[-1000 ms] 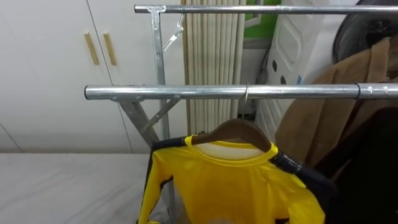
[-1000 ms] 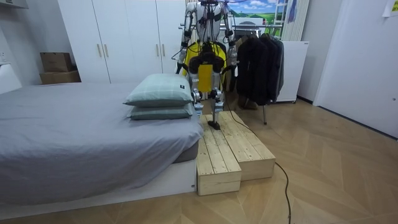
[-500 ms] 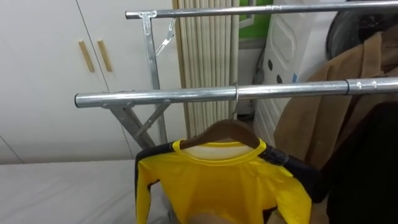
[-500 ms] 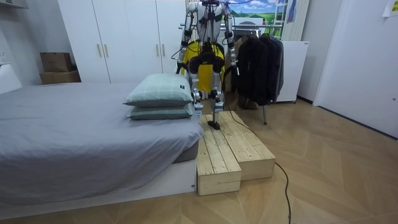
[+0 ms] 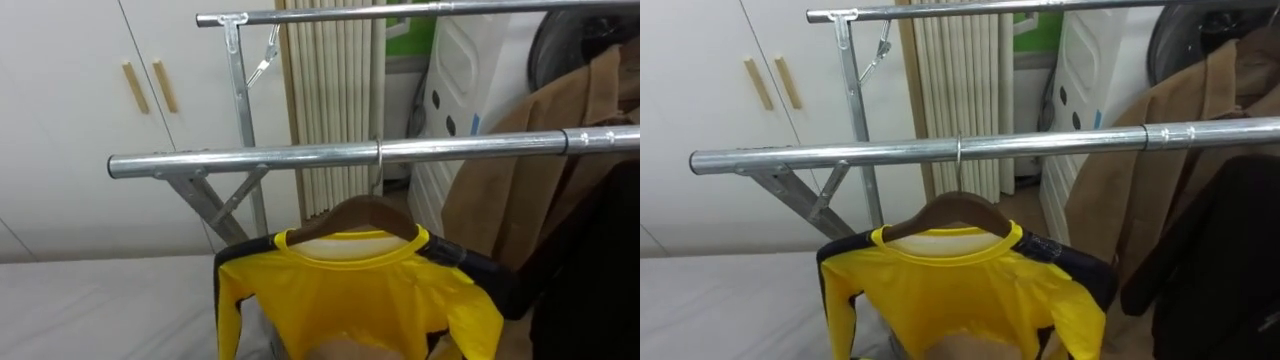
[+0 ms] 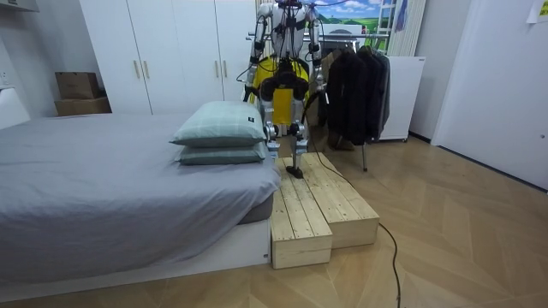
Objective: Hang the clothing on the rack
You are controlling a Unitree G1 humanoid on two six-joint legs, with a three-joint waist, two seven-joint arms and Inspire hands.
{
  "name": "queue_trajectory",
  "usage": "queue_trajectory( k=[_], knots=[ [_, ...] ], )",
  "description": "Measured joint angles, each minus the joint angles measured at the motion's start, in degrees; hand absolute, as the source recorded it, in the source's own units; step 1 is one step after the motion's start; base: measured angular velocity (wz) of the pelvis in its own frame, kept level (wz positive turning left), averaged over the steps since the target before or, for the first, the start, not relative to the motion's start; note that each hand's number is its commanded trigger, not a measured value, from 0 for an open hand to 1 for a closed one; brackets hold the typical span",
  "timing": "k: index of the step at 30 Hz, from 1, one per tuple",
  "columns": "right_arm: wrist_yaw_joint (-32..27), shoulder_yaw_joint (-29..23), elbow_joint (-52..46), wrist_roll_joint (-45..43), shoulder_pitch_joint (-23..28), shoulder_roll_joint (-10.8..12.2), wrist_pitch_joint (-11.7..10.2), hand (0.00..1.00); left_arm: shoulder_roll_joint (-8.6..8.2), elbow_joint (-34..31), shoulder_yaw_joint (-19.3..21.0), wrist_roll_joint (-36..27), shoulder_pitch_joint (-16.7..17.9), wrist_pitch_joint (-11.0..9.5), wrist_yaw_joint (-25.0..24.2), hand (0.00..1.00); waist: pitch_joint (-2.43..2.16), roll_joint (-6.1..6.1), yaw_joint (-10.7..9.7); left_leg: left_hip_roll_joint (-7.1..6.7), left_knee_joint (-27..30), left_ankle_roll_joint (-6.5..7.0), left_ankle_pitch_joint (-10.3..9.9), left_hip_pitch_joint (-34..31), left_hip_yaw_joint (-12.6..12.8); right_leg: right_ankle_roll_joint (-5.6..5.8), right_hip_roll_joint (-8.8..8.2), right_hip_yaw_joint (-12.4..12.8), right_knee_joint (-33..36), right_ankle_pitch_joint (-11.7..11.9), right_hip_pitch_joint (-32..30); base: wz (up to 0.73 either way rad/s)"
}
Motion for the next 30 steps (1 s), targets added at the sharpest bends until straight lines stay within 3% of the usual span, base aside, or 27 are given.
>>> queue_trajectory(
  k=[5, 12, 18, 23, 24, 25, 26, 28, 29, 30],
  knots=[
    [0.38, -0.01, 0.02, 1.65, 0.46, 0.0, 0.7, 0.0, 0.2, 0.03, 0.17, 0.03, 0.03, 0.05, 0.05, 0.0, 0.24, -0.34, 0.02, -0.05, 0.0, -0.02, -0.01, 0.28, -0.05, -0.21, 0.04, -0.03, 0.84, -0.63, -0.06, 0.0],
    [-0.52, -0.15, -1.31, 6.97, 0.73, -0.01, 0.68, 0.0, 0.27, -0.04, 0.31, 0.1, 0.04, 0.35, 0.12, 0.0, 0.22, -0.41, 0.25, -0.02, 0.01, -0.16, -0.1, 0.37, 0.19, -0.38, 0.17, 0.13, 1.42, -1.04, -0.35, -0.02],
    [0.08, -3.46, -2.05, 27.08, 1.54, 0.01, 0.48, 0.0, 0.09, -0.05, 1.82, 0.0, 0.17, 0.31, 0.25, 0.0, 0.26, -0.13, -0.02, 0.09, 0.11, -0.46, -0.28, 0.2, -0.76, -0.81, 0.19, -0.87, 1.5, -1.44, -0.25, 0.07],
    [2.74, -3.43, -2.16, 31.6, 1.86, -0.09, 0.4, 0.0, 0.03, -0.62, 2.86, 0.05, 0.61, -0.23, 0.26, 0.0, 0.21, 0.21, 0.24, 0.29, 1.6, -0.66, -0.4, -1.22, -1.44, -1.46, 0.1, -2.06, 1.85, -1.91, -0.76, 0.13],
    [3.27, -3.36, -2.19, 31.65, 1.8, -0.09, 0.37, 0.0, 0.05, -0.62, 3.12, 0.05, 0.63, -0.68, 0.29, 0.0, -0.13, 0.4, 0.19, 0.38, 2.08, -0.73, -0.44, -2.2, -2.01, -1.53, -0.07, -3.76, 2.0, -1.95, -1.4, 0.21],
    [3.72, -3.36, -2.16, 31.57, 1.56, -0.11, 0.39, 0.0, 0.05, -0.58, 4.03, 0.11, 0.75, -1.27, 0.31, 0.0, -0.27, 0.31, 0.41, 0.51, 2.51, -0.98, -0.59, -2.72, -2.93, -1.56, -0.38, -7.19, 2.18, -1.93, -1.53, 0.22],
    [3.87, -3.19, -2.11, 31.46, 1.44, -0.17, 0.37, 0.0, 0.07, -0.55, 4.6, 0.12, 0.82, -1.37, 0.32, 0.0, -0.19, 0.49, 0.55, 0.71, 2.72, -1.18, -0.72, -2.86, -3.05, -1.59, -0.44, -8.77, 2.19, -1.92, -1.54, 0.17],
    [4.57, -2.57, -1.5, 30.4, 0.49, -0.34, 0.44, 0.0, 0.38, -0.54, 6.33, 0.12, 0.98, -1.54, 1.15, 0.0, -0.34, 0.78, 1.64, 1.29, 3.38, -1.8, -1.09, -3.6, -2.91, -1.74, -0.87, -15.73, 1.52, -1.83, -1.4, 0.14],
    [4.6, -2.22, -1.29, 29.84, 0.0, -0.48, 0.53, 0.0, 0.37, -0.53, 6.41, 0.03, 0.99, -1.61, 1.43, 0.0, -0.44, 0.88, 1.9, 1.39, 3.65, -1.8, -1.09, -4.21, -3.05, -1.79, -1.03, -17.5, 1.37, -1.8, -1.31, 0.26],
    [4.43, -2.26, -0.76, 28.38, -1.27, -0.59, 0.54, 0.0, 0.35, -0.67, 6.55, 0.01, 0.97, -1.71, 1.49, 0.0, -0.53, 1.05, 1.91, 1.62, 4.27, -1.84, -1.07, -5.35, -3.05, -1.97, -1.38, -22.38, 0.96, -1.7, -1.24, 0.43]
  ],
)
